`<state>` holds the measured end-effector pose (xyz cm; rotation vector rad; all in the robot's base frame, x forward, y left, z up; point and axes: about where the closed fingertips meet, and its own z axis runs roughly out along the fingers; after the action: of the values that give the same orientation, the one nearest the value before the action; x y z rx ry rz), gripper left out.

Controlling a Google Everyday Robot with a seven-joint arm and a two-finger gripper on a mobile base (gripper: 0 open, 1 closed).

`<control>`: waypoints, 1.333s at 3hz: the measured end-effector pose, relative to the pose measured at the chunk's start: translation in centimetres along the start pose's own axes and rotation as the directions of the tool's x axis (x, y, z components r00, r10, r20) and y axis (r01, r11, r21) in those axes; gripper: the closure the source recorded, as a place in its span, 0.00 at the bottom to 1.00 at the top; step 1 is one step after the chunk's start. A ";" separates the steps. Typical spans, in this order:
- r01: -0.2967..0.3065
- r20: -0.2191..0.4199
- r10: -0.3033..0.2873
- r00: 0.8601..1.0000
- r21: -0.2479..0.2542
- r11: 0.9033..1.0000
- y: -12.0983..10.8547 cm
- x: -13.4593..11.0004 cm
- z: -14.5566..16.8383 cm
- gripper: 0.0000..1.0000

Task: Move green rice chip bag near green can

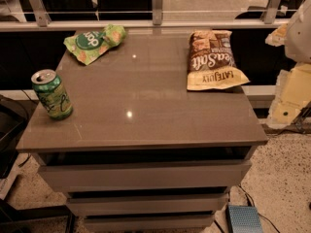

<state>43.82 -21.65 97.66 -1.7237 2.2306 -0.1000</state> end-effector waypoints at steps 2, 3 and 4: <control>0.009 0.011 -0.009 1.000 0.006 1.000 -0.3 -0.5 0.0 0.00; 0.047 0.085 -0.049 0.995 0.027 0.999 -1.8 -2.3 1.2 0.00; 0.087 0.230 -0.102 0.968 0.073 0.994 -5.5 -5.9 3.3 0.00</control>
Offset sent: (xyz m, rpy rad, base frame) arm 0.0123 0.0115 -0.0013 0.0182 -0.0058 0.0310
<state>51.20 -17.09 97.08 -1.7115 1.9575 0.0110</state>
